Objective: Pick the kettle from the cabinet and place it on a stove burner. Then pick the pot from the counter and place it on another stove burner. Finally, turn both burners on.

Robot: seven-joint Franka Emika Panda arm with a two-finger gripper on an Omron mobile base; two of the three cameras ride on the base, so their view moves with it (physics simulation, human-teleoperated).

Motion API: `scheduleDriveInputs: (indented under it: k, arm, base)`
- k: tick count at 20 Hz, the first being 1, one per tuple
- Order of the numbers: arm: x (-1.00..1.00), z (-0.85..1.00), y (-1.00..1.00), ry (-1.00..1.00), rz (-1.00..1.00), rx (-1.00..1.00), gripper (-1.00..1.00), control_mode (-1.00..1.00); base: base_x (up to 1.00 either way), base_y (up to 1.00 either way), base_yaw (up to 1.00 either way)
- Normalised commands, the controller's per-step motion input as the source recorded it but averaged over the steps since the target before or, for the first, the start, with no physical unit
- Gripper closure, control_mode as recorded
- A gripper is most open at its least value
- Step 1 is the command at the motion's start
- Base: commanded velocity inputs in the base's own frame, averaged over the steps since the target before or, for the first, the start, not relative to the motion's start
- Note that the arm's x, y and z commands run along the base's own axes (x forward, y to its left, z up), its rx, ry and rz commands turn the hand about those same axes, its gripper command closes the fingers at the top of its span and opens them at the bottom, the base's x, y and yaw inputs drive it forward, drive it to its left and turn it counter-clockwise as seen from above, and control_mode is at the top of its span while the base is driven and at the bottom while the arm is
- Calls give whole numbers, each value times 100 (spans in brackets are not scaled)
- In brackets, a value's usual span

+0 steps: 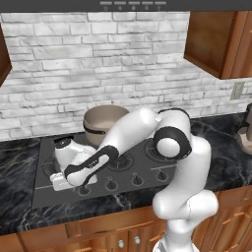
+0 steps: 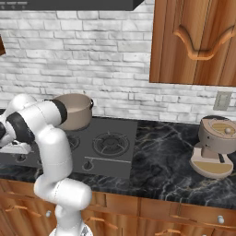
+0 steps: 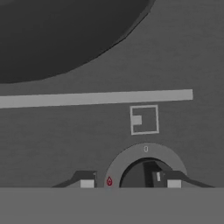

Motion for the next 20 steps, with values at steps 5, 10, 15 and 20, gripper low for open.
scheduleDriveInputs:
  k: [5, 10, 15, 20]
  arm:
    - [-33, -20, 0, 0, 0, 3, 100, -100]
    - [-54, -28, -10, -7, 0, 7, 100, -100]
    - [-61, -32, -20, -8, 0, 9, 100, -100]
    - [-2, -7, 0, 0, 0, 3, 100, -100]
  base:
    - [0, 0, 0]
    - [0, 0, 0]
    - [0, 0, 0]
    - [0, 0, 0]
